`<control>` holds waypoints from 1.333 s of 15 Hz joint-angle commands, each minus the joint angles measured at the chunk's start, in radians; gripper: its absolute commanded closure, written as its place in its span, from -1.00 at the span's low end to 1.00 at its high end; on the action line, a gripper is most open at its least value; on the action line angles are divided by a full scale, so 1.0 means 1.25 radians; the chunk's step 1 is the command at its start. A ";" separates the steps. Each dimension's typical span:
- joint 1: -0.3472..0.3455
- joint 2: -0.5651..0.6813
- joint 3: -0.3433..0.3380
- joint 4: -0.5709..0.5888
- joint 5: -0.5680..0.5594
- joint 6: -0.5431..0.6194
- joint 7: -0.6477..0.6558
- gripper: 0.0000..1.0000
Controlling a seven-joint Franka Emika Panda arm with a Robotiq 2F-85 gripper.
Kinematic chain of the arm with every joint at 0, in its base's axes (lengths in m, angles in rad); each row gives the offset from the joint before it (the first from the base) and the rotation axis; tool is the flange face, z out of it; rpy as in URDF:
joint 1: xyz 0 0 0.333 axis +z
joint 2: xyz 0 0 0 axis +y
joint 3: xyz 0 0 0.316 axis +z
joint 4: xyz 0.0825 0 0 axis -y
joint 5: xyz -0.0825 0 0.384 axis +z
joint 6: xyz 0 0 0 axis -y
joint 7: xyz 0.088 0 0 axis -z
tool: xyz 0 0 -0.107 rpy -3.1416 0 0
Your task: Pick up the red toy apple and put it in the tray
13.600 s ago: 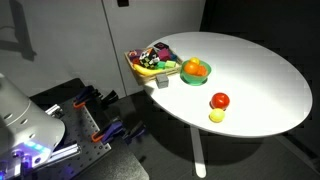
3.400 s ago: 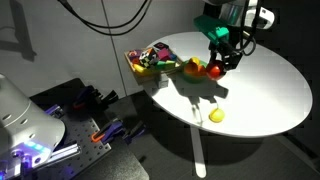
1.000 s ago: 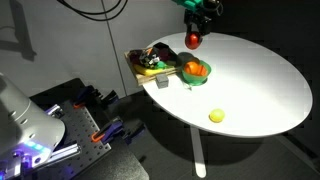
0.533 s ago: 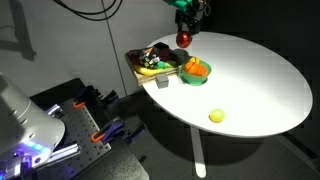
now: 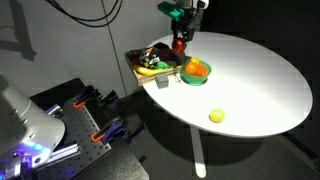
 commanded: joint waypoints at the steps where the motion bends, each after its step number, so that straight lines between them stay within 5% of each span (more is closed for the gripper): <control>1: 0.008 0.021 0.000 0.016 -0.006 0.020 0.034 -0.14; 20: 0.046 0.099 -0.020 0.009 -0.018 0.148 0.102 -0.14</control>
